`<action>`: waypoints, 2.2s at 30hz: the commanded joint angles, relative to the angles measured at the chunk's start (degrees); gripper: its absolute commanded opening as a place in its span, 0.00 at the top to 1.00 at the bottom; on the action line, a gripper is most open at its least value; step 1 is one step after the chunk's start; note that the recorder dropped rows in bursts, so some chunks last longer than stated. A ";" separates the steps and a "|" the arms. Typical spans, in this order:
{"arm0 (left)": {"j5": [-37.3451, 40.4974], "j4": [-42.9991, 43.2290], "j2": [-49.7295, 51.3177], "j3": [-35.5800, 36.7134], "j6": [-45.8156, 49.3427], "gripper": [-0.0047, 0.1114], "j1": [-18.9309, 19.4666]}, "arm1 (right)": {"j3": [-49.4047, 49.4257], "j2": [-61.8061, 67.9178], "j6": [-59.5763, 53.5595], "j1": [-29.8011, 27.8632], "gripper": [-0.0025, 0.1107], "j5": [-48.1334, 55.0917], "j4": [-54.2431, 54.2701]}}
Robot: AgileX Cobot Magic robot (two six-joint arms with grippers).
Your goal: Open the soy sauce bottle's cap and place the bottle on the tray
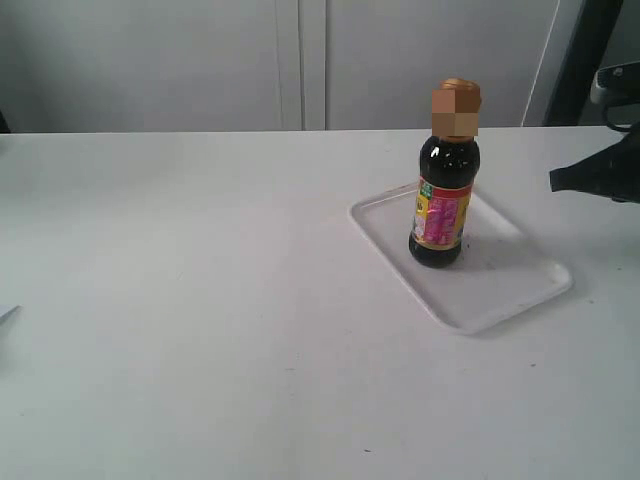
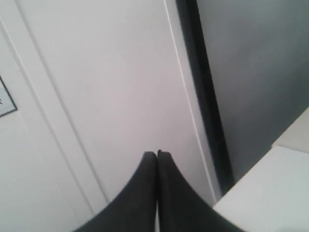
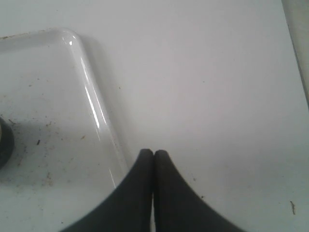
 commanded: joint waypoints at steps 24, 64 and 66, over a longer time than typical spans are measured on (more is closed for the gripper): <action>60.91 -16.83 -3.67 0.12 26.90 0.96 5.88 | -0.13 0.16 -2.07 0.02 0.98 0.03 -0.62; 80.49 -91.57 -15.03 10.56 90.08 0.96 5.88 | -7.10 -16.30 -3.21 6.70 0.98 29.69 0.12; 79.19 -92.01 -16.46 12.73 90.08 0.96 5.88 | -7.10 -17.47 -3.21 7.53 0.98 30.49 0.01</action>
